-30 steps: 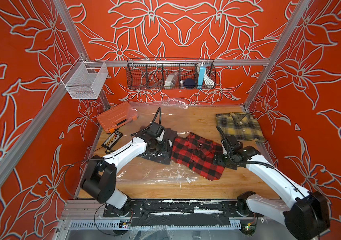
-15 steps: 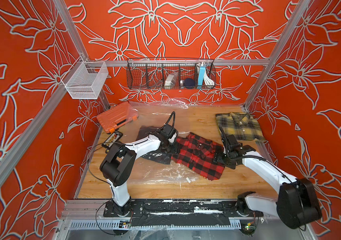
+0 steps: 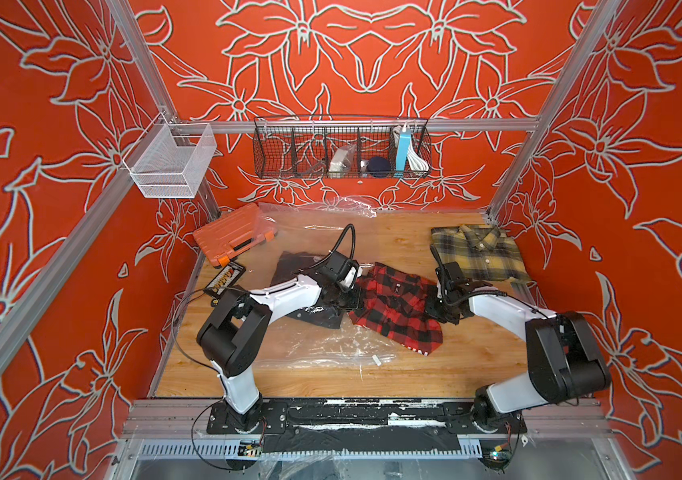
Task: Place the folded shirt into the vacuum bag
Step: Adjust the shirt at the center of the board.
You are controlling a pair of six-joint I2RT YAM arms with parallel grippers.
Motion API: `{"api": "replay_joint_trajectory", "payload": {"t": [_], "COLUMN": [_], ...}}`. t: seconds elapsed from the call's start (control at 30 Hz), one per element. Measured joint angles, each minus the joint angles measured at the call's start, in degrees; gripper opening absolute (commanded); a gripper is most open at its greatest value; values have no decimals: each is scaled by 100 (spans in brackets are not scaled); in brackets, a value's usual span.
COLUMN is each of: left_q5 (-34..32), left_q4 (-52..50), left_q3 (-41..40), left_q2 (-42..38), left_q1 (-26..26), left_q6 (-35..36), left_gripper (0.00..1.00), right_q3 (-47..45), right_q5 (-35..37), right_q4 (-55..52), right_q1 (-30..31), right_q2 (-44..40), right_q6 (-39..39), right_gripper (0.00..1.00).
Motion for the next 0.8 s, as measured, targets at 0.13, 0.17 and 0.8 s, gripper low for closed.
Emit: {"api": "replay_joint_trajectory", "payload": {"t": [0.13,0.17,0.8], "left_q5": [101,105,-1003], "left_q4": [133,168,-634], "left_q3": [-409,-562,-608], "left_q2": [-601,-754,-1034], "left_q1": [0,-2,20], "left_q6": [-162,-208,-136], "left_gripper": [7,7,69], "right_q3": [479,608,448], "right_q5": [-332,-398,-116], "right_q4": [-70,-70,-612], "right_q1": [2,2,-31], "right_q2": [17,15,-160], "right_q6": [-208,-251,-669], "right_gripper": [4,4,69]}}
